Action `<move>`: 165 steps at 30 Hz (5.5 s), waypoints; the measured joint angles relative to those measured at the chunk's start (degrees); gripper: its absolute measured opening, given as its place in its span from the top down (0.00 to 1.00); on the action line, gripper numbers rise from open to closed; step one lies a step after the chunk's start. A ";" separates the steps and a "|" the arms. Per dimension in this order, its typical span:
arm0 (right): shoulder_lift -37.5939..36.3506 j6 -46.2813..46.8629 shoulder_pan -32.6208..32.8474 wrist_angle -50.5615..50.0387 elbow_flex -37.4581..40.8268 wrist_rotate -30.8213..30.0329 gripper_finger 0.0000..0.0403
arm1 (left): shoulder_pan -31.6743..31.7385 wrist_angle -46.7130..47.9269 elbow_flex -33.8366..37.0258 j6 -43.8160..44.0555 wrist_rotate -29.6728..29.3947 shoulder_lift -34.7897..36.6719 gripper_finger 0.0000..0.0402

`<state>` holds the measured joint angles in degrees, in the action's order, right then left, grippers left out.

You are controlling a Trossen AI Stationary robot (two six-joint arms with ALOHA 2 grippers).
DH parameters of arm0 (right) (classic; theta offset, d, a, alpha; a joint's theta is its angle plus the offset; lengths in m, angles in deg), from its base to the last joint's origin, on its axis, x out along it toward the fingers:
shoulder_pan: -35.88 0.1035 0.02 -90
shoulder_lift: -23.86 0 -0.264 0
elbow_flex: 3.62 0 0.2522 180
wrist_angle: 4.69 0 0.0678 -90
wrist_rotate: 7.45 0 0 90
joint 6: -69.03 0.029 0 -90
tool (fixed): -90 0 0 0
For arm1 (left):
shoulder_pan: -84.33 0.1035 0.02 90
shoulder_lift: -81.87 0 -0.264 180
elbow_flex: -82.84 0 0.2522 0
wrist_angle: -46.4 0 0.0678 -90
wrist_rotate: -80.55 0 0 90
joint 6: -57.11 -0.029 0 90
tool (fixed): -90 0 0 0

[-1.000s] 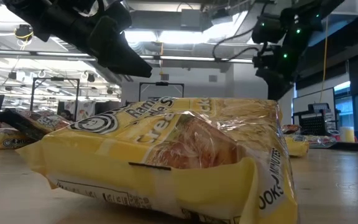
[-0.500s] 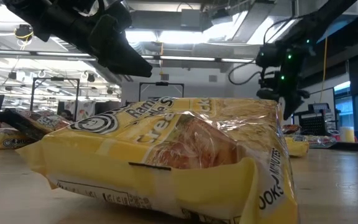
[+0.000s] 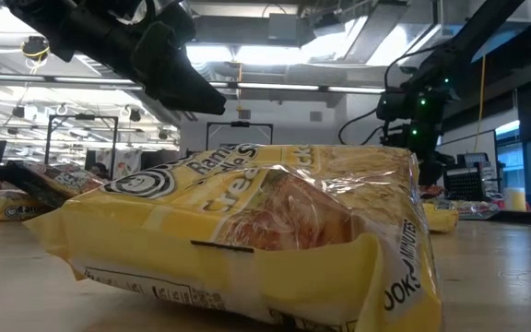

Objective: Sort Maruchan noodles
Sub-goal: Put the top black noodle pack into the black bin, then put the right black noodle pack into the black bin

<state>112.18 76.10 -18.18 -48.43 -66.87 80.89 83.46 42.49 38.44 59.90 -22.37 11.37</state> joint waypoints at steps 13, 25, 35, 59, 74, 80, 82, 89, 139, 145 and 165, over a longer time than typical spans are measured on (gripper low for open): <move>0.58 -0.23 0.09 -0.20 0.00 5.39 0.70 | 0.22 0.02 0.00 -0.28 -0.08 0.00 0.44; 0.59 -3.72 0.09 -0.15 0.04 4.78 0.98 | 0.22 0.02 0.00 -0.35 -0.10 0.00 0.44; -6.54 -5.92 5.05 -3.44 0.09 4.06 1.00 | 0.22 0.02 0.00 0.09 -0.10 0.00 0.44; -11.57 3.13 23.67 1.22 7.37 -11.00 0.63 | 0.22 -12.65 -0.11 1.75 -2.61 -3.75 0.44; -4.40 4.53 23.32 9.10 9.86 -7.50 0.49 | 0.20 -16.90 0.02 4.33 -3.07 -7.96 0.44; -5.21 6.63 26.64 5.87 9.90 -2.80 0.55 | 0.20 -16.70 0.02 4.17 -3.07 -7.96 0.44; -5.21 7.57 27.92 5.24 9.90 -2.89 0.56 | 0.20 -16.70 0.02 4.17 -3.09 -7.96 0.44; -5.13 10.39 30.92 5.01 9.52 -3.24 0.57 | 0.20 -16.65 0.02 4.15 -3.09 -7.96 0.44; -16.07 6.90 30.54 9.91 18.53 -1.34 0.57 | 0.04 -19.18 -0.07 10.25 0.50 -7.87 0.44; -15.64 11.20 38.49 12.99 18.60 1.04 0.57 | 0.02 -18.80 -0.07 12.13 0.48 -7.89 0.44; -16.34 10.18 42.21 3.99 9.46 -7.86 0.57 | 0.05 -16.24 -14.95 14.83 2.11 -24.39 0.44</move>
<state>95.84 86.28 24.02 -44.44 -57.41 73.03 83.52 26.26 23.49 74.73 -20.26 -13.03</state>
